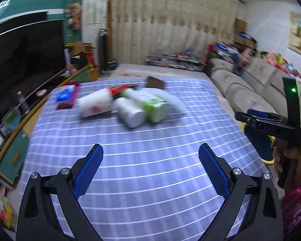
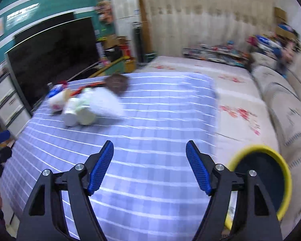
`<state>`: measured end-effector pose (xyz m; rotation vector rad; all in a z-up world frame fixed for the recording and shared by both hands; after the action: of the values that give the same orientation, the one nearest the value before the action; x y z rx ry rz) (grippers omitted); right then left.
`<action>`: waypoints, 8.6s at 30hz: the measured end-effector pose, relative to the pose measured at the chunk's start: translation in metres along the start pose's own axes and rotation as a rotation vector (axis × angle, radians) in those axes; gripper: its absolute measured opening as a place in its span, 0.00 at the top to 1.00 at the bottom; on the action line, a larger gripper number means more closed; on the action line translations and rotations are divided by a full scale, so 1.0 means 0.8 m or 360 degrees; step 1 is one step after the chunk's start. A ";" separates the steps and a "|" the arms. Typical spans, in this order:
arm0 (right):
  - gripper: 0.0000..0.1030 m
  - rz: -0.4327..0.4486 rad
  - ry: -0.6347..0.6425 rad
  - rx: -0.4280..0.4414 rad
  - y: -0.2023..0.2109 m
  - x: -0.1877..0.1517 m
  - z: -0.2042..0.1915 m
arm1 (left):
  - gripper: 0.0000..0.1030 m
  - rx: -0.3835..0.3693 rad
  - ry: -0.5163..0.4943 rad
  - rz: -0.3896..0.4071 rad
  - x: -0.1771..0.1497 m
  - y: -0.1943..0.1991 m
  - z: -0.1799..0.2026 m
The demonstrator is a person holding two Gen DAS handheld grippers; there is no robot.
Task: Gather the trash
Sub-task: 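Move the right gripper to the table and grasp the white foam net sleeve, then carry the foam net sleeve over the yellow bin and open the right gripper, then move the left gripper to the white pill bottle and grasp it, then carry the pill bottle over the yellow bin and open the left gripper, then move the right gripper to the green-labelled drink bottle and grasp it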
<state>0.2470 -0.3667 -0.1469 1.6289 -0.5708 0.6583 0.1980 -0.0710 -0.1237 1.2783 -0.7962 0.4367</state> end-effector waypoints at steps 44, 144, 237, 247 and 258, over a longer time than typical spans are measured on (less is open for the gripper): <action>0.88 -0.0066 0.0027 0.0032 0.006 0.004 -0.003 | 0.07 -0.0066 0.0140 -0.0044 -0.022 -0.020 -0.029; 0.32 -0.0160 -0.0544 -0.0485 0.019 -0.114 0.234 | 0.54 0.0356 0.0276 -0.0382 0.079 -0.310 -0.069; 0.31 -0.0076 0.0133 0.0108 -0.045 0.026 -0.034 | 0.05 0.0034 0.0141 0.0034 0.017 -0.028 -0.044; 0.25 -0.0053 0.0464 0.0176 -0.133 0.066 -0.143 | 0.05 -0.0013 0.0235 0.0023 -0.004 -0.027 -0.061; 0.25 -0.0142 0.0455 0.0153 -0.191 0.070 -0.141 | 0.05 -0.0042 0.0266 0.0003 -0.014 -0.039 -0.066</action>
<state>0.3809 -0.2326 -0.2035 1.6030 -0.2603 0.8456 0.2271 -0.0270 -0.1572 1.1999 -0.6598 0.5258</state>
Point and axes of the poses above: each gripper's, at about its wrist camera, not at the fingertips, and y roughly against the way its jaws point, z to its right, x to its top, the point moved 7 cm from there along -y, roughly the way its jaws point, and after that the axes turned 4 degrees about -z, right-handed, at the moved point
